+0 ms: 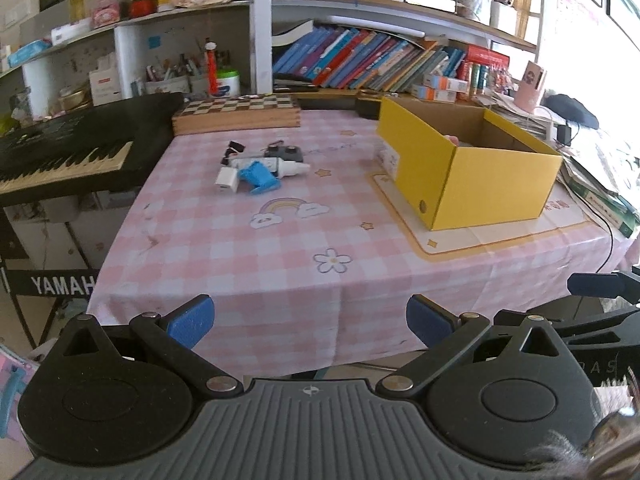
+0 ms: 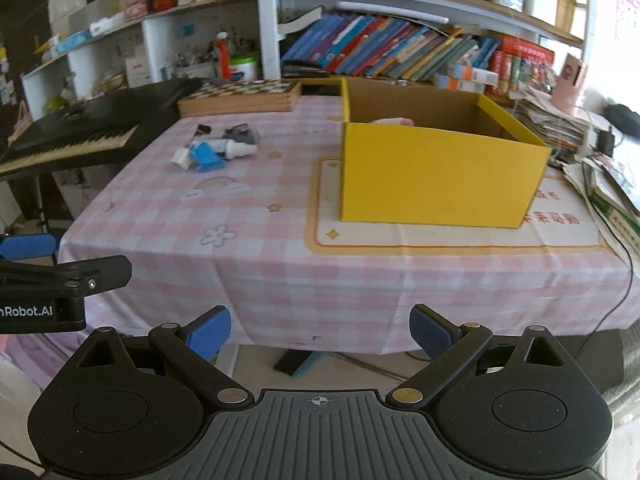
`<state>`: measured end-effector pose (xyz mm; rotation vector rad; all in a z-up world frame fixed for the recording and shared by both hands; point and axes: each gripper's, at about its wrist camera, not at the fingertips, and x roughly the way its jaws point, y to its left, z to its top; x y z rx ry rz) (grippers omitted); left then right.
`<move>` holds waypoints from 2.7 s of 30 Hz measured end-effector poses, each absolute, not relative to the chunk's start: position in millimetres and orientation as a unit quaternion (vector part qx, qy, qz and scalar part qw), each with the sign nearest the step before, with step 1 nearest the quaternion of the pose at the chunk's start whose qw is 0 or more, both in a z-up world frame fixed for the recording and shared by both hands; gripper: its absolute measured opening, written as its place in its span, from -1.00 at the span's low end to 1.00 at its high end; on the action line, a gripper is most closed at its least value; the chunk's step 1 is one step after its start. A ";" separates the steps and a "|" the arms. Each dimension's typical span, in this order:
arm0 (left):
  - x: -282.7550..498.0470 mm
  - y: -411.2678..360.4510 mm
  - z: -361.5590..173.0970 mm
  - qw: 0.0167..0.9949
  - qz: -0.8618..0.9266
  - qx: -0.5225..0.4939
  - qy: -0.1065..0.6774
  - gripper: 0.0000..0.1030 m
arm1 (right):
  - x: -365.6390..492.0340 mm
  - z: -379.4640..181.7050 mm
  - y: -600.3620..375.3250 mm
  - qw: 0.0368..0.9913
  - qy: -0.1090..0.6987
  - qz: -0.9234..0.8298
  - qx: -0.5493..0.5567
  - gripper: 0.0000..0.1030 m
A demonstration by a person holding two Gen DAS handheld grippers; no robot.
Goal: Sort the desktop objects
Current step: 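Withdraw both tools from the box toward the small items, then grasp the white cube with left tool while right tool grasps the blue cloth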
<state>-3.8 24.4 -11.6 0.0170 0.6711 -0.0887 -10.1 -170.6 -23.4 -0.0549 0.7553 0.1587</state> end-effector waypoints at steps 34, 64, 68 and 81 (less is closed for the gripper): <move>-4.7 85.0 -11.8 0.943 0.039 -0.024 0.330 1.00 | 17.5 -21.1 -97.4 0.915 0.354 0.179 -0.075 0.90; 110.4 108.0 -10.4 0.933 0.112 -0.059 0.335 1.00 | 149.1 -20.0 -82.8 0.908 0.354 0.213 -0.065 0.90; 125.4 108.0 -10.6 0.932 0.120 -0.060 0.336 1.00 | 168.8 -20.0 -84.6 0.910 0.354 0.207 -0.057 0.90; 173.5 104.1 -26.1 0.932 0.104 -0.047 0.345 0.90 | 222.0 -25.1 -84.9 0.908 0.361 0.211 -0.039 0.83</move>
